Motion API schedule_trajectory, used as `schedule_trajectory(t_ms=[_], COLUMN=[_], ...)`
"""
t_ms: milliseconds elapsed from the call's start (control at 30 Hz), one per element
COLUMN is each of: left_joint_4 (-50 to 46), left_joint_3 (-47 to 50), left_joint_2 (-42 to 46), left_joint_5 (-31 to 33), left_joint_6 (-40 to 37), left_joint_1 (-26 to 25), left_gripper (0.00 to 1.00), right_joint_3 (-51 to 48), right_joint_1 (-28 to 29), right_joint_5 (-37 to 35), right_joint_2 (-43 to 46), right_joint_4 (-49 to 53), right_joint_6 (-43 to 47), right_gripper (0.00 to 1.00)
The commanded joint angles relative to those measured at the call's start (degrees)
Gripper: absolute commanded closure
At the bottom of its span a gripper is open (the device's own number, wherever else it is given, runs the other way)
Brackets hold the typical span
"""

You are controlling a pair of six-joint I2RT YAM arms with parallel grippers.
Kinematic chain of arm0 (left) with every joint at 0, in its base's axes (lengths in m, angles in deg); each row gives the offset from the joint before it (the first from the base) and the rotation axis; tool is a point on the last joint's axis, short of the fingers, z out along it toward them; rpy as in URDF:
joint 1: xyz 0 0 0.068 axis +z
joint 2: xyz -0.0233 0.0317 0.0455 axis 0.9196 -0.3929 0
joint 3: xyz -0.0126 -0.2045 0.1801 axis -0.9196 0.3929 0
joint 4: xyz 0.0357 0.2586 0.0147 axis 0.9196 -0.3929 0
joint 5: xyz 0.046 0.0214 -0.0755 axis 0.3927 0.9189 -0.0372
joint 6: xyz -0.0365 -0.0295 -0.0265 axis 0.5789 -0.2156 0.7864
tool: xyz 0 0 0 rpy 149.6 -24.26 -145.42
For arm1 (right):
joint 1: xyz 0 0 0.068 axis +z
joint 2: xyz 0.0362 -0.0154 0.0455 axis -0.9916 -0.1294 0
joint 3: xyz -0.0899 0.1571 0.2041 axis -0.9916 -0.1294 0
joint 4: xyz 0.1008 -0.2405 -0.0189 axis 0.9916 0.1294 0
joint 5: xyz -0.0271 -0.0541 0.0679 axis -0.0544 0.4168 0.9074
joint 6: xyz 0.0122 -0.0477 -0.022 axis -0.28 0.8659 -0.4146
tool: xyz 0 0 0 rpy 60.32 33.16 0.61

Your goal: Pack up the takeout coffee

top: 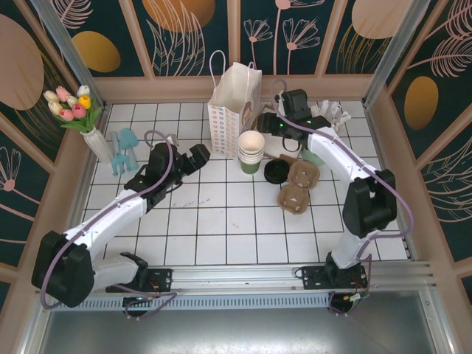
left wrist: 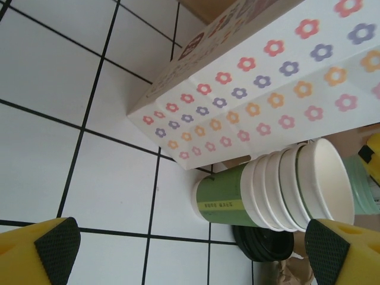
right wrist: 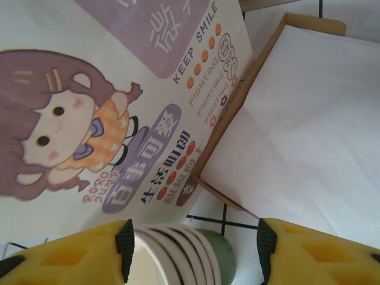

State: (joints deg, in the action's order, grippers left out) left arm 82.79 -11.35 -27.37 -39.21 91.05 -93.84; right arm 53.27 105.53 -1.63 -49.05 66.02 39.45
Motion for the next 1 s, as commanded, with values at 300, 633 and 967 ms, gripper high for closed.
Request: schedule_trajectory(t_ms=[300, 633, 967], left_joint_4=[-0.6, 0.8, 1.8], left_joint_3=[-5.4, -7.3, -9.0], left_joint_2=[-9.5, -14.2, -18.0], left_joint_5=[-4.0, -4.8, -6.1], left_joint_6=[1.8, 3.0, 3.9], left_joint_1=[-1.2, -2.6, -3.1], left_gripper=[0.01, 0.01, 0.01], right_joint_3=[6.7, 5.0, 5.9], right_joint_1=[3.0, 3.4, 3.6], right_joint_5=[-2.2, -1.1, 0.0], right_joint_2=[-3.2, -1.7, -1.0], right_joint_4=[9.2, 10.2, 10.2], right_joint_6=[0.9, 0.3, 0.6], right_gripper=[0.51, 0.57, 0.54])
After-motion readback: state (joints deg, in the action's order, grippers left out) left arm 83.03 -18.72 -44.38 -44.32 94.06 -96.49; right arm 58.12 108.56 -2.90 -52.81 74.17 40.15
